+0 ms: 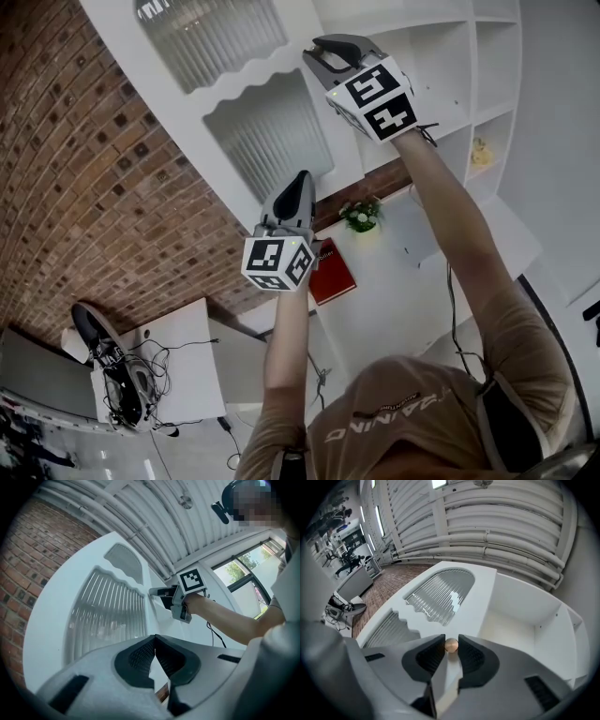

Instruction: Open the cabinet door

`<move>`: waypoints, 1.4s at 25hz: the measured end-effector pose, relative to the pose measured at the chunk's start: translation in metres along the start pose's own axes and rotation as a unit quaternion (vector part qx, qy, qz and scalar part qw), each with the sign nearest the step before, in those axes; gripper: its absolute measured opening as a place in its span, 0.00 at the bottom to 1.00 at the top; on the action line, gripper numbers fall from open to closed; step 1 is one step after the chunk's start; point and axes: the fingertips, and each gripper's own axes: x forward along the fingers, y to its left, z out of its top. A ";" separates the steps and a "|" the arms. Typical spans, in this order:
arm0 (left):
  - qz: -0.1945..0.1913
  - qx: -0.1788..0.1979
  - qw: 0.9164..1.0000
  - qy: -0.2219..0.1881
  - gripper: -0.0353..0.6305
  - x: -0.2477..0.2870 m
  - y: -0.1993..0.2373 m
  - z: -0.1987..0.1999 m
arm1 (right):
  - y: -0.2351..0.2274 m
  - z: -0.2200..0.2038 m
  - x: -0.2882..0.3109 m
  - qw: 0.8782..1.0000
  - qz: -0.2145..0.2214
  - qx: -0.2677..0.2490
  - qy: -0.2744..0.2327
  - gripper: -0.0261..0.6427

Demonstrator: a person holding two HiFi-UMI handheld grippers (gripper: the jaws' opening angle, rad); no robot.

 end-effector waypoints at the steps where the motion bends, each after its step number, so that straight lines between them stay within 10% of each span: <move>1: 0.001 -0.003 1.000 0.001 0.07 0.000 0.000 -0.002 | -0.001 0.000 0.000 1.000 0.002 0.004 -0.001 0.17; 25: 0.066 -0.013 0.996 0.058 0.07 -0.024 0.002 -0.040 | 0.002 0.013 -0.018 0.999 0.014 -0.019 -0.049 0.15; 35: 0.031 -0.024 0.999 0.034 0.07 -0.039 -0.007 -0.042 | 0.012 0.024 -0.042 0.999 -0.016 -0.037 -0.031 0.15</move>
